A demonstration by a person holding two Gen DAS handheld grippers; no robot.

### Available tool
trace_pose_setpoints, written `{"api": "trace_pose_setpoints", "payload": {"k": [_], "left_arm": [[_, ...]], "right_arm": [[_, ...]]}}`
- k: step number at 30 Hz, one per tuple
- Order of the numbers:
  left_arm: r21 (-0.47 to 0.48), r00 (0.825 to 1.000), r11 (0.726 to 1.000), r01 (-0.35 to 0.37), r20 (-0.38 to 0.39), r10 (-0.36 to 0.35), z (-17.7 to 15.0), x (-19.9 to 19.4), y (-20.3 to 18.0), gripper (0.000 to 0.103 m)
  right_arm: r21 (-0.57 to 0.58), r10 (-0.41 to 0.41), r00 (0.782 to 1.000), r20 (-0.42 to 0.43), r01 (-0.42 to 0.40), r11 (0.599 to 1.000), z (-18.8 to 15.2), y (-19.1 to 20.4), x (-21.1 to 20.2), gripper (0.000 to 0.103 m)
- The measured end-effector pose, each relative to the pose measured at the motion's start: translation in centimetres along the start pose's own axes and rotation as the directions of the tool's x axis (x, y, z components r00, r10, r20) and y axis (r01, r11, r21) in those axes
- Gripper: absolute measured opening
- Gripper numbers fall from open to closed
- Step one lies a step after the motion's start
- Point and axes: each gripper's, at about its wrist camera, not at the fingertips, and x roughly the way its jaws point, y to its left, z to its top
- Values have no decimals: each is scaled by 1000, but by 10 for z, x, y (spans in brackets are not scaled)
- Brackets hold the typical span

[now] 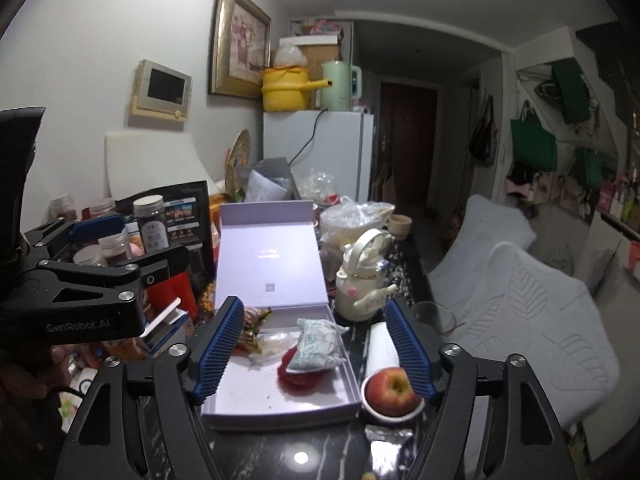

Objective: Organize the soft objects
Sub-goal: 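Move both tools back toward the silver packet and purple pouch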

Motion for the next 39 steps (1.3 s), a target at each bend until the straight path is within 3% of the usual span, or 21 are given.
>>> {"api": "trace_pose_setpoints", "payload": {"k": [12,25,39], "left_arm": [[30,998,998,59,14,-60,-35,-50,-17,101],[43,990,989,142,10,-142,-76,-70,-37,101],[79,965,970,230,-145,-217,-130,-33,-85,101]], "right_arm": [[28,-51,999,6,50,998,-44,4,-62,80],[119,-99,993,-71,107,987,-112,1,-89,80],[162,-177,971,-163,204,966,-180,-21,-86,80]]}}
